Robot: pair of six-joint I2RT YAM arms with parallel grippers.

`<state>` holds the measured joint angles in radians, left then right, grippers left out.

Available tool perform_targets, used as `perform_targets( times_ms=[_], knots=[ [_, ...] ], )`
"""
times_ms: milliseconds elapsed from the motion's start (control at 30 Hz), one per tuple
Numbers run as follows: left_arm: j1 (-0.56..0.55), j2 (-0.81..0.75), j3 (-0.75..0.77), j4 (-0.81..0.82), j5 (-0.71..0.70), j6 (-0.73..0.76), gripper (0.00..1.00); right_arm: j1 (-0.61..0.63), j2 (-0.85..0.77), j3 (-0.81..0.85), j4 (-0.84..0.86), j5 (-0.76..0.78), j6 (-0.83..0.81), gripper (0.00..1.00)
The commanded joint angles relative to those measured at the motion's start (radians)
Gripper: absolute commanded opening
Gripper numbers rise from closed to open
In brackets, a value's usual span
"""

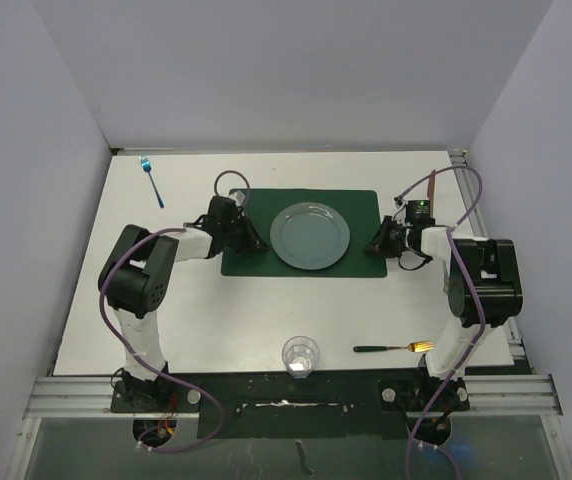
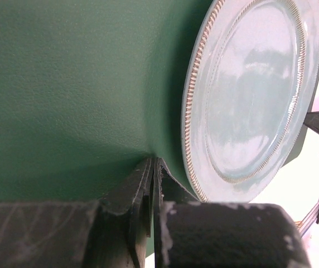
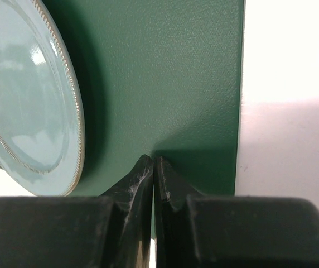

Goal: Set the dinner table for one person
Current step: Adjust the napkin at the center of the board.

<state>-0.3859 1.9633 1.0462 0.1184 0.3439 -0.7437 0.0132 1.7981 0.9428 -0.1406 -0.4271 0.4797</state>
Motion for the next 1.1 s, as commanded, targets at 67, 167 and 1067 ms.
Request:
perform_targets(
  times_ms=[67,167,1067],
  knots=[
    [-0.099,0.022,-0.087,-0.208,0.031,0.023,0.0,0.008,0.004,-0.033,-0.151,0.129,-0.057,0.0],
    [-0.109,0.005,-0.089,-0.222,0.024,0.023,0.0,0.007,-0.018,-0.035,-0.162,0.134,-0.06,0.0],
    [-0.092,-0.057,-0.054,-0.332,-0.057,0.057,0.0,0.033,-0.133,-0.107,-0.166,0.113,-0.048,0.0]
  ],
)
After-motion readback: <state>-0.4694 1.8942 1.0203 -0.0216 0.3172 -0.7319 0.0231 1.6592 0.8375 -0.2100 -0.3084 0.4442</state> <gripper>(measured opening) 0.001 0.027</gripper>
